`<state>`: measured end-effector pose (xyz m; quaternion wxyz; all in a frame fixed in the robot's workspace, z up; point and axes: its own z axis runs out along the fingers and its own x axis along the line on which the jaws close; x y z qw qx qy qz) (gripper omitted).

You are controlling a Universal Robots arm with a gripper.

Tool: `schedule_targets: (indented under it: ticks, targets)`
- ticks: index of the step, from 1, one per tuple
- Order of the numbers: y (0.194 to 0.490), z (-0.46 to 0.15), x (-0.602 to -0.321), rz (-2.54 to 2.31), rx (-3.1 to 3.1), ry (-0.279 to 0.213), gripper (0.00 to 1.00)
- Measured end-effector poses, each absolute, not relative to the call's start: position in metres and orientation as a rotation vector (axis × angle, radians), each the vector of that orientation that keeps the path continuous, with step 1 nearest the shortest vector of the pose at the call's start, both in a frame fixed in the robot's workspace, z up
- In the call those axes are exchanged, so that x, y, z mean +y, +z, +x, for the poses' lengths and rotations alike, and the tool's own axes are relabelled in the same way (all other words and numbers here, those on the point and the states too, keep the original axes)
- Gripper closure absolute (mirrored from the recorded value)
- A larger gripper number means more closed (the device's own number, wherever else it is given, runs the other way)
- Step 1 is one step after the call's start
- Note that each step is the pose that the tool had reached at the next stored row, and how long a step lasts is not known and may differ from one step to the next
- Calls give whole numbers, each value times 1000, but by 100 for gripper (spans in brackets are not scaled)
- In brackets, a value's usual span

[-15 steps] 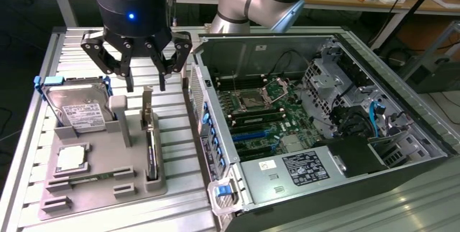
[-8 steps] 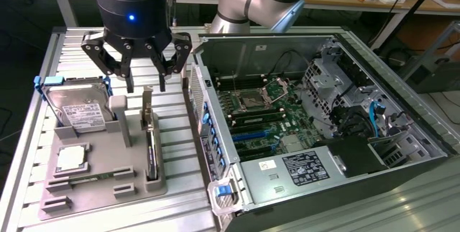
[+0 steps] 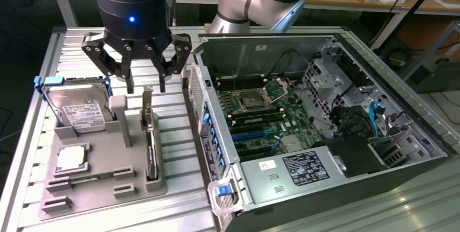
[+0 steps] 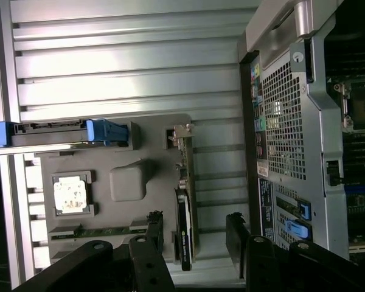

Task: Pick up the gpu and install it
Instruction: 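Pick up the gpu and move the gpu toward the slot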

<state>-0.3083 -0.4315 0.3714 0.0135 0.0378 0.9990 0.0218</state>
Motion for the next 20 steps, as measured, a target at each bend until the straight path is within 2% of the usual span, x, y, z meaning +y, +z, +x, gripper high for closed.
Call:
schedule_targets:
  ticks: [20]
  targets:
    - [357, -308, -433, 118, 3111, 68, 46]
